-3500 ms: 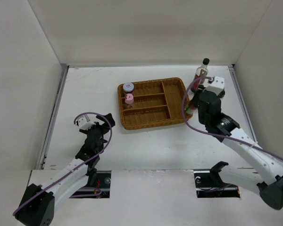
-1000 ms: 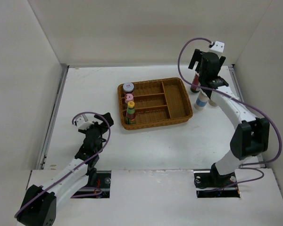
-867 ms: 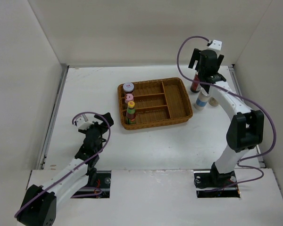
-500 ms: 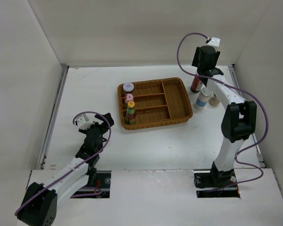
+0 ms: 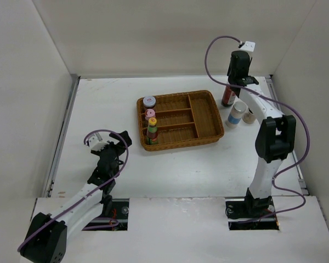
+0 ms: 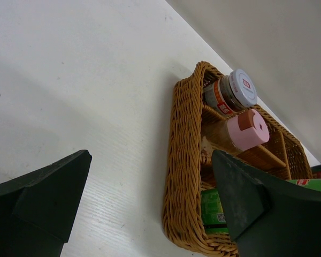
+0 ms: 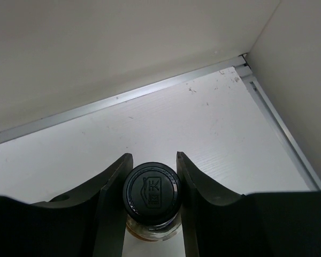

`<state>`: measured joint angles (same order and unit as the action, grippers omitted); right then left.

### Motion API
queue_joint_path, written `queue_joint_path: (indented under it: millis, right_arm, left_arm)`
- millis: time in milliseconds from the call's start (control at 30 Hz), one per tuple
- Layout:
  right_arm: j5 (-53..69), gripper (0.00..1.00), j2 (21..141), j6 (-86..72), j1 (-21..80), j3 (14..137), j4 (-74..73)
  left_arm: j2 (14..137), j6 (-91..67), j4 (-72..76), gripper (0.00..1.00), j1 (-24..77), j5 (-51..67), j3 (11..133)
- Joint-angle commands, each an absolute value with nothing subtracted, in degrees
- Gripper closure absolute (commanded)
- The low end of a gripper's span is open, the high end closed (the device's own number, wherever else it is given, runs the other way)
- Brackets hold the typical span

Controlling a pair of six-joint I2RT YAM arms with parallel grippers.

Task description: Organize the condiment bottles

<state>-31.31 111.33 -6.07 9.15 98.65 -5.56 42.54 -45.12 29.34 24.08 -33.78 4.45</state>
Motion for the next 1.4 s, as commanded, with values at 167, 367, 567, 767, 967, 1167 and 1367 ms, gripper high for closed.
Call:
queue_joint_path:
  millis: [167, 367, 567, 767, 967, 1167, 1367]
  right_arm:
    - [-33.31, 0.72, 102.93, 0.61, 15.67, 111.44, 1.40]
    - [-30.59, 0.71, 102.21, -1.14, 22.88, 110.39, 3.60]
    - [-29.27, 0.71, 106.69, -2.37, 30.09, 112.50, 6.67]
    - [-28.48, 0.71, 110.39, -4.65, 33.52, 115.57, 7.29]
    - [-27.25, 0.71, 112.23, -8.26, 35.02, 116.63, 7.38]
    - [-27.25, 0.71, 114.34, -11.68, 35.81, 117.25, 8.79]
    - [-27.25, 0.71, 116.89, -12.92, 36.87, 118.56, 8.79]
  left_arm:
    - [42.54, -45.70, 32.34, 0.00, 23.86, -33.31, 3.60]
    - [43.07, -45.97, 32.52, 0.00, 23.95, -33.31, 3.60]
    - [42.98, -46.05, 32.61, 0.00, 24.12, -33.05, 3.60]
    - [42.71, -46.05, 32.61, 0.00, 24.30, -32.78, 3.43]
    - [42.54, -46.14, 32.61, 0.00, 24.30, -32.61, 3.43]
    - [42.80, -46.32, 32.61, 0.00, 24.39, -32.52, 3.43]
    - [42.71, -46.49, 32.61, 0.00, 24.56, -32.52, 3.43]
